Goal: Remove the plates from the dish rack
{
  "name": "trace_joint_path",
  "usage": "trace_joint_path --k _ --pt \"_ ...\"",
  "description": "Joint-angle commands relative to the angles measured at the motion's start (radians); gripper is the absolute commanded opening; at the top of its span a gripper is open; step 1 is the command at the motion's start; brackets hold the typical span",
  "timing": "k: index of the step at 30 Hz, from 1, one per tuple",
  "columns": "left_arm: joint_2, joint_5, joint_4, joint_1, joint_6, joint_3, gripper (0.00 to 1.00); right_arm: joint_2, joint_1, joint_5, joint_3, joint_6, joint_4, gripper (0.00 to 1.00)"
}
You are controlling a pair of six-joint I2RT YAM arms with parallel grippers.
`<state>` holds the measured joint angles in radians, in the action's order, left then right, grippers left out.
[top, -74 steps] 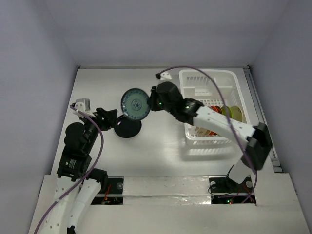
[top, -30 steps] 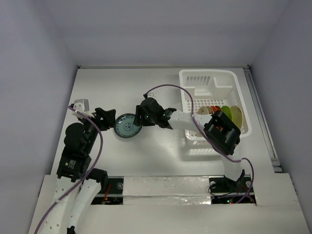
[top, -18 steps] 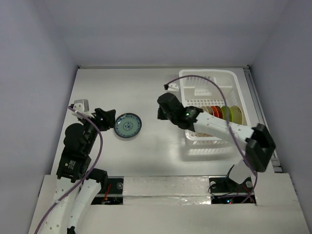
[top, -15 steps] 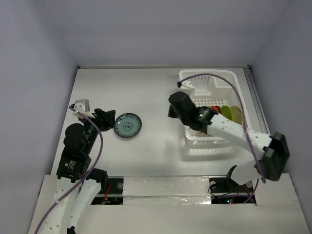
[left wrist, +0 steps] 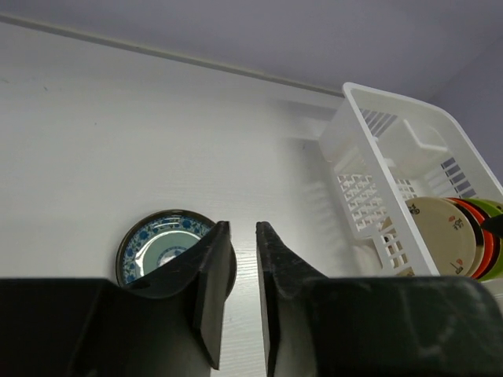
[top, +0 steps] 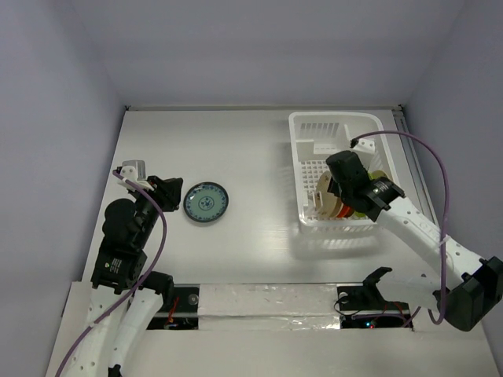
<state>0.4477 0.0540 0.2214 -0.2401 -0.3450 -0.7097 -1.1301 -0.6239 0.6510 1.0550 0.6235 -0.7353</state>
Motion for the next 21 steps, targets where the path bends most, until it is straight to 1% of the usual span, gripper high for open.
trace_joint_path --k 1,3,6,11,14,16,17,21 --pt "0.000 0.018 -0.050 0.007 0.005 -0.034 0.18 0.009 0.067 -0.025 -0.012 -0.063 0.004 0.45" --pt "-0.001 0.020 -0.051 0.007 0.006 -0.034 0.23 -0.020 0.078 -0.042 -0.006 -0.082 0.013 0.45" --pt "-0.003 0.027 -0.053 0.007 0.009 -0.034 0.25 -0.052 0.090 -0.070 0.003 -0.102 0.039 0.44" --pt "-0.001 0.035 -0.053 0.007 0.011 -0.034 0.27 -0.108 0.090 -0.051 0.022 -0.114 0.031 0.39" --pt "-0.001 0.037 -0.054 0.007 0.011 -0.034 0.27 -0.108 0.090 -0.010 0.043 -0.105 -0.010 0.39" --pt "-0.001 0.040 -0.057 0.007 0.011 -0.033 0.27 -0.099 0.090 0.004 0.059 -0.110 -0.035 0.42" --pt "0.000 0.041 -0.057 0.007 0.011 -0.033 0.27 -0.088 0.090 0.006 0.063 -0.111 -0.042 0.45" --pt "0.003 0.046 -0.062 0.007 0.011 -0.033 0.28 -0.071 0.090 0.015 0.100 -0.113 -0.096 0.49"
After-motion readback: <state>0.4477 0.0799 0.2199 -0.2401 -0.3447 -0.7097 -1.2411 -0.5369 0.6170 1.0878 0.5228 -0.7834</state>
